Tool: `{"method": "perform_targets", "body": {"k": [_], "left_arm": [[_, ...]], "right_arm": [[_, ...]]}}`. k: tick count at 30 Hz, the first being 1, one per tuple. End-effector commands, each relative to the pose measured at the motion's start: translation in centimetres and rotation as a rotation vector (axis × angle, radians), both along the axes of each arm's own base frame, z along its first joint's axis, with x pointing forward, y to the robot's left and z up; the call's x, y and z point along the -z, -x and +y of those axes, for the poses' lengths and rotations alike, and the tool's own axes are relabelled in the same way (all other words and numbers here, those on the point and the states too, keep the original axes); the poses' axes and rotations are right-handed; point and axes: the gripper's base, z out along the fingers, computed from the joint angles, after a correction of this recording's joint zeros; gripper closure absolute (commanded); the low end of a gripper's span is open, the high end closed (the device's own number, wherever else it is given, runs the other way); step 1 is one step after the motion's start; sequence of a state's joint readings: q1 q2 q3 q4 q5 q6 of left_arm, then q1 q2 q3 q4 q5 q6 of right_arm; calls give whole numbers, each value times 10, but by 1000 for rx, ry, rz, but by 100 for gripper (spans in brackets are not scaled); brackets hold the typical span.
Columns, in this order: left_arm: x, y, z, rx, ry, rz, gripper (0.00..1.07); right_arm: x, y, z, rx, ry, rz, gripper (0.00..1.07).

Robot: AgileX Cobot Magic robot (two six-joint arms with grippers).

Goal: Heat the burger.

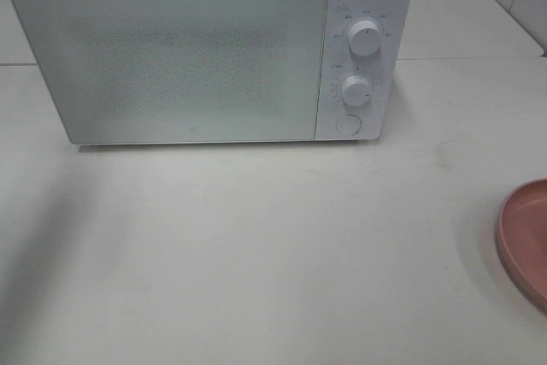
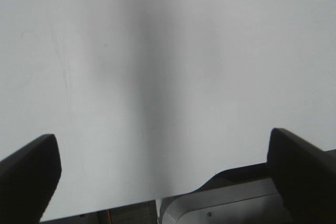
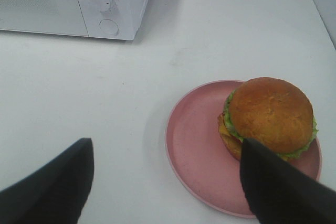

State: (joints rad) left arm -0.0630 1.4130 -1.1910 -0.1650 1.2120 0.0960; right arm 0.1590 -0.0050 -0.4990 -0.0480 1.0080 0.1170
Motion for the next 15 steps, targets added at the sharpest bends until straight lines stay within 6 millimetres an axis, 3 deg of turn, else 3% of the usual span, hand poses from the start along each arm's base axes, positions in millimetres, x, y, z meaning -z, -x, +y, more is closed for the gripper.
{"method": "perform_targets", "body": {"k": [1,9,10,12,15], "left_arm": [[5,20,8,-20,-1,38,4],[26,83,20,-75,-34,-5,4],[26,83,20,-75,-34,-5,4],[33,101,20,-75,-34,-4,4],[36,107,20,-77,-33,-5,4]], "right_arm": [[0,3,0,3,-1,-37,32],[0,3,0,3,-1,-37,32],[0,3,0,3,-1,-37,32],[0,3,0,3,-1,-37,32],[0,3,0,3,-1,-37,32]]}}
